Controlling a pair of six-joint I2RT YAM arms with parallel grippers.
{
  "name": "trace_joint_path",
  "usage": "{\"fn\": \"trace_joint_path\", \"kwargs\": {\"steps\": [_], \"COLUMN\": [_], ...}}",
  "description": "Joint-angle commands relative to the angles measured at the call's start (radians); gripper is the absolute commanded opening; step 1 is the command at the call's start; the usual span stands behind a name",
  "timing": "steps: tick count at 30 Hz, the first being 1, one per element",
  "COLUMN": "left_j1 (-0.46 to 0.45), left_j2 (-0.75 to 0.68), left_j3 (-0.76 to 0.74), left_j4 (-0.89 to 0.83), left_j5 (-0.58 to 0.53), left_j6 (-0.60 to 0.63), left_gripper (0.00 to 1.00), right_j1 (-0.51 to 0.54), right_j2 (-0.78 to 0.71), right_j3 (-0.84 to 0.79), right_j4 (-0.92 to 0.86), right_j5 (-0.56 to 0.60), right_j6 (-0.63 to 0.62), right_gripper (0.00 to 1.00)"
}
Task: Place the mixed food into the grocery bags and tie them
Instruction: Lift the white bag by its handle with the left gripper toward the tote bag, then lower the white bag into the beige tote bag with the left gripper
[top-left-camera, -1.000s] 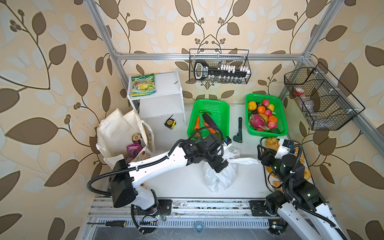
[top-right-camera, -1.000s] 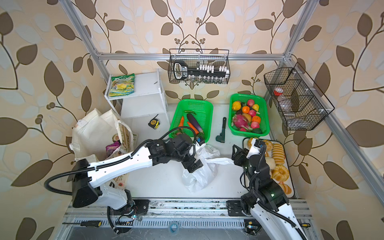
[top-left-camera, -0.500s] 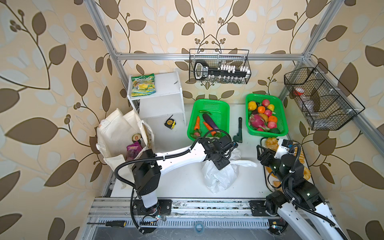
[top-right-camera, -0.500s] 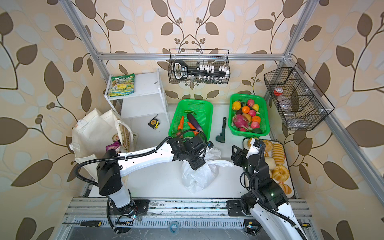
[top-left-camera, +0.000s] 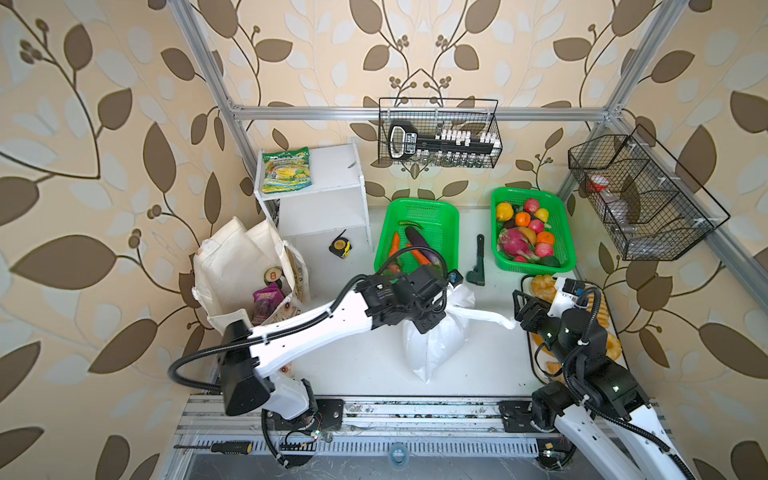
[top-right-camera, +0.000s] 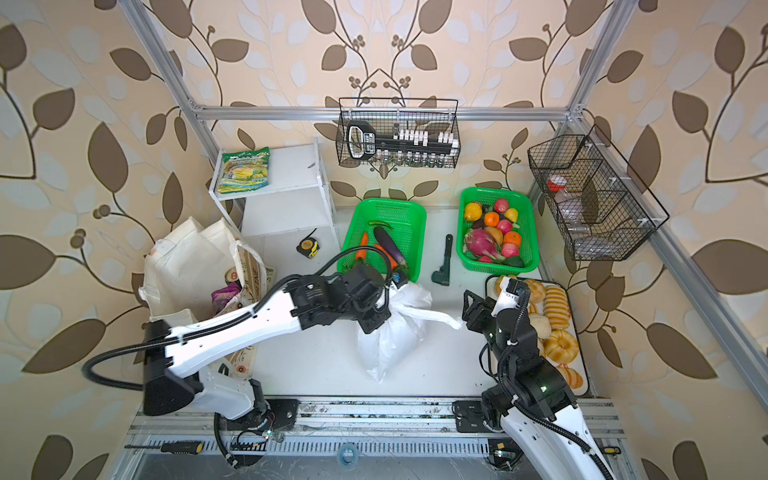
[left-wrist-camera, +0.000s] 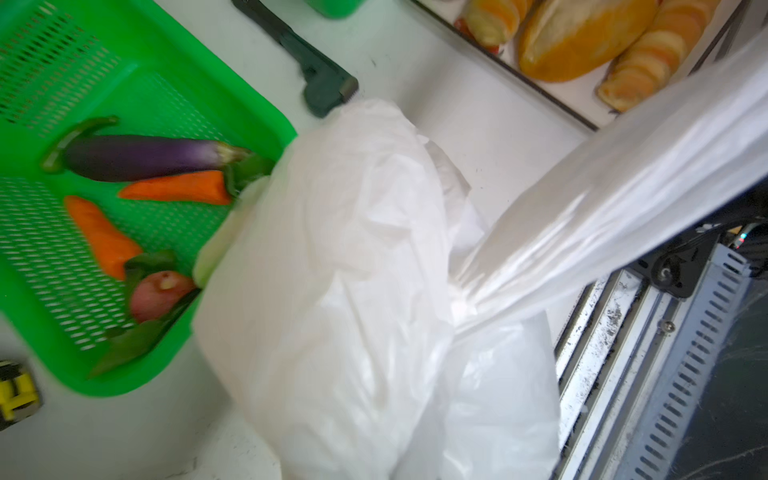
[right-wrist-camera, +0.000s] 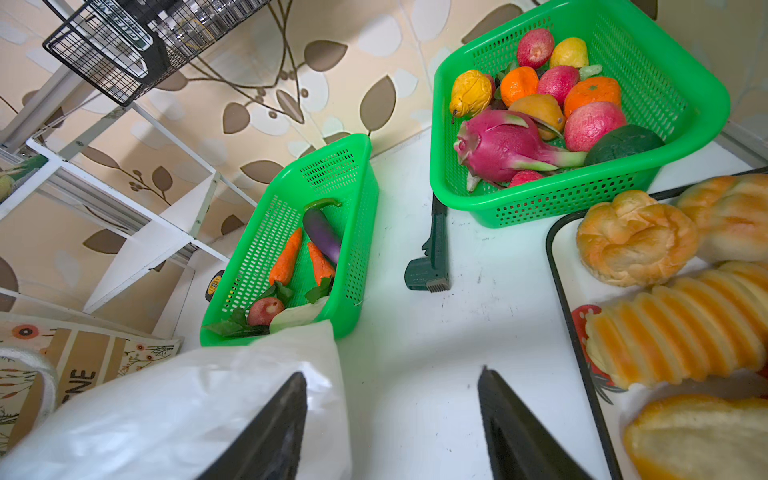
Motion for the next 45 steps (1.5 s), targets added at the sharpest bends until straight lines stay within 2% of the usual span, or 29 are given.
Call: {"fn": "trace_joint_path", "kwargs": {"steps": [1,6,8,15,22,27,32,34,36,39,42,45], "left_j1": [0.058,0.272,0.329,0.446,0.647,0.75,0.886,0.96,1.023,1.056,1.06,1.061], "left_j2": [-0.171,-0.317,-0.339,-0.289,-0.253,-0.257,-0.264,-0.263,-0.266,-0.276,-0.3,-0.335], "left_j3": [-0.007,0.048,0.085,0.301,0.473,0.517,0.482,0.459,0.419,0.305,0.228,0.168], "left_j4": [0.064,-0.002,-0.034,-0.175,-0.167,-0.131,-0.121,-0.147,-0.189,-0.215,-0.23,-0.209], "left_j5": [-0.128,-0.119,-0.143,-0.344,-0.5,-0.67,-0.752,-0.733,-0.662,-0.611,-0.493,-0.429], "left_j6": [-0.01,-0.005,0.026,0.154,0.213,0.295,0.356,0.332,0.276,0.205,0.135,0.12], "left_gripper": [0.0,0.0,0.0,0.0,0.0,0.0,0.0,0.0,0.0,0.0,0.0,0.0], "right_j1": [-0.003,-0.003,-0.003,-0.003,-0.003,-0.003,-0.003,-0.003,-0.003,-0.003,-0.003,-0.003], "right_j2": [-0.001,0.001,0.007,0.039,0.047,0.047,0.054,0.058,0.064,0.074,0.087,0.096], "right_j3": [-0.005,-0.004,-0.004,0.009,0.016,0.017,0.019,0.019,0.02,0.025,0.031,0.031], "right_j4": [0.024,0.038,0.047,0.073,0.08,0.08,0.09,0.095,0.099,0.105,0.107,0.109], "right_j5": [0.007,0.004,0.0,-0.018,-0.022,-0.024,-0.034,-0.038,-0.044,-0.054,-0.063,-0.063], "right_j6": [0.008,0.018,0.02,0.029,0.035,0.031,0.021,0.02,0.016,0.009,0.0,-0.002], "right_gripper": [0.65,0.65,0.65,0.65,0.64,0.64,0.64,0.64,0.64,0.64,0.65,0.64]}}
